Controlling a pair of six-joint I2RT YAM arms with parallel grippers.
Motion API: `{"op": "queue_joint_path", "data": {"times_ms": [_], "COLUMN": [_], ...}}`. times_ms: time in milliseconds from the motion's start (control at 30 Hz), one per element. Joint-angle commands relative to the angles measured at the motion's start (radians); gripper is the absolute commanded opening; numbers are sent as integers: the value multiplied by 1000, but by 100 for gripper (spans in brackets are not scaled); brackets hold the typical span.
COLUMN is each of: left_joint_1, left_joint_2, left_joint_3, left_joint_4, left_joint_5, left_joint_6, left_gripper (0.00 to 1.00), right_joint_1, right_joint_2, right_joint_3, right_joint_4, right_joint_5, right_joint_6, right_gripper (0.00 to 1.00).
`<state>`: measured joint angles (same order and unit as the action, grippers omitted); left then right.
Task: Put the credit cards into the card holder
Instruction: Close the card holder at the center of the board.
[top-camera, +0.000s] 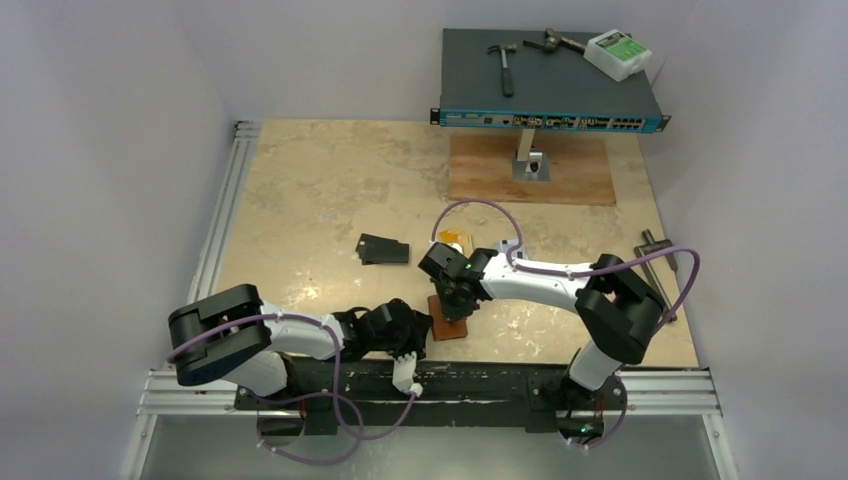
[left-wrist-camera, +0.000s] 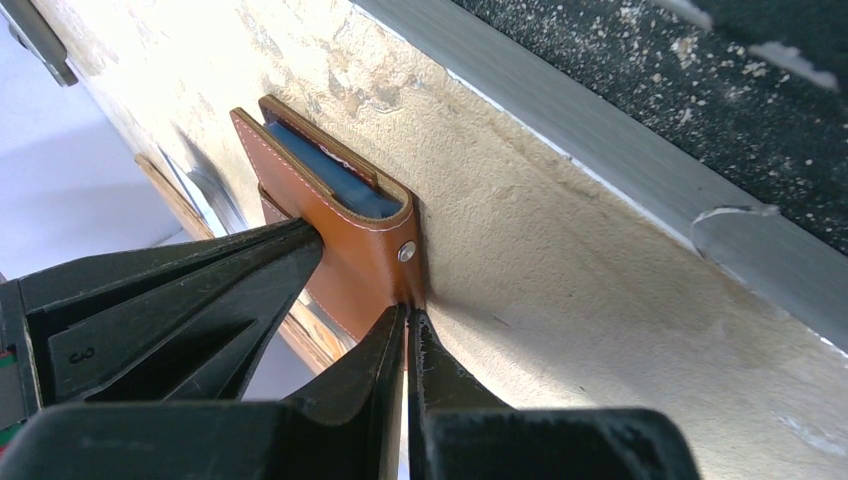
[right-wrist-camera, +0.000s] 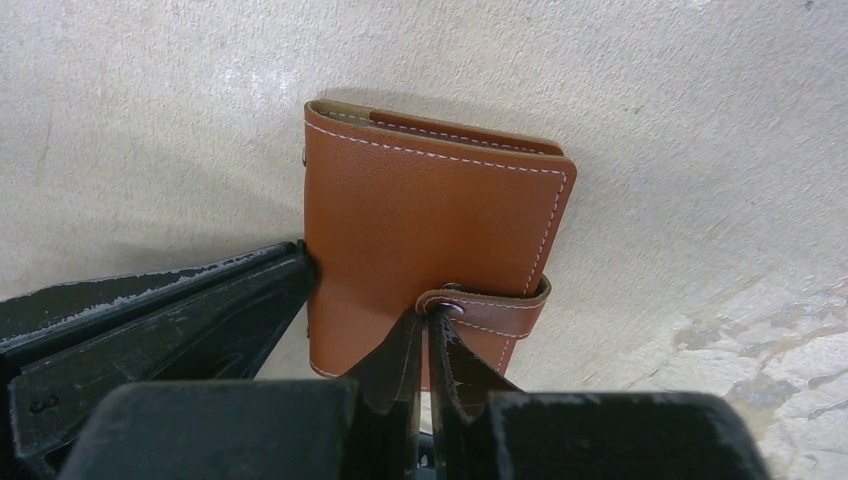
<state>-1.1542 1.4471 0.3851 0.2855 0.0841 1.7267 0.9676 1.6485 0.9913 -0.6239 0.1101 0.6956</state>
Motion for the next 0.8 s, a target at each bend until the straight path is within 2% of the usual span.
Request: {"op": "queue_joint_path", "data": {"times_ms": [0, 133, 233, 467, 600, 767], "left_joint_1": [-5, -5, -6, -6, -6, -5], "left_joint_2": [-11, -16, -21, -23, -23, -27], "left_joint_3": [-2, -5, -10, -11, -11, -13], "left_joint_4": [-80, -84, -89, -93, -96, -104], "left_joint_5": [36, 28, 23, 19, 15, 8], "left_joint_6": [14, 14, 10, 7, 2, -7], "left_gripper": [3, 2, 2, 2, 2, 2], "right_joint_1": [-19, -18, -17, -17, -17, -17], "right_joint_2": [46, -8, -45, -138, -182, -178], "right_joint_3": [-20, -19, 8, 19, 24, 10], "right_joint_4": [72, 87, 43, 36, 41, 21], "right_joint_5": [7, 7, 64, 65, 34, 73], "right_joint_6": [-30, -30, -26, -15, -3, -5], "right_gripper": [7, 18, 20, 21, 18, 19]}}
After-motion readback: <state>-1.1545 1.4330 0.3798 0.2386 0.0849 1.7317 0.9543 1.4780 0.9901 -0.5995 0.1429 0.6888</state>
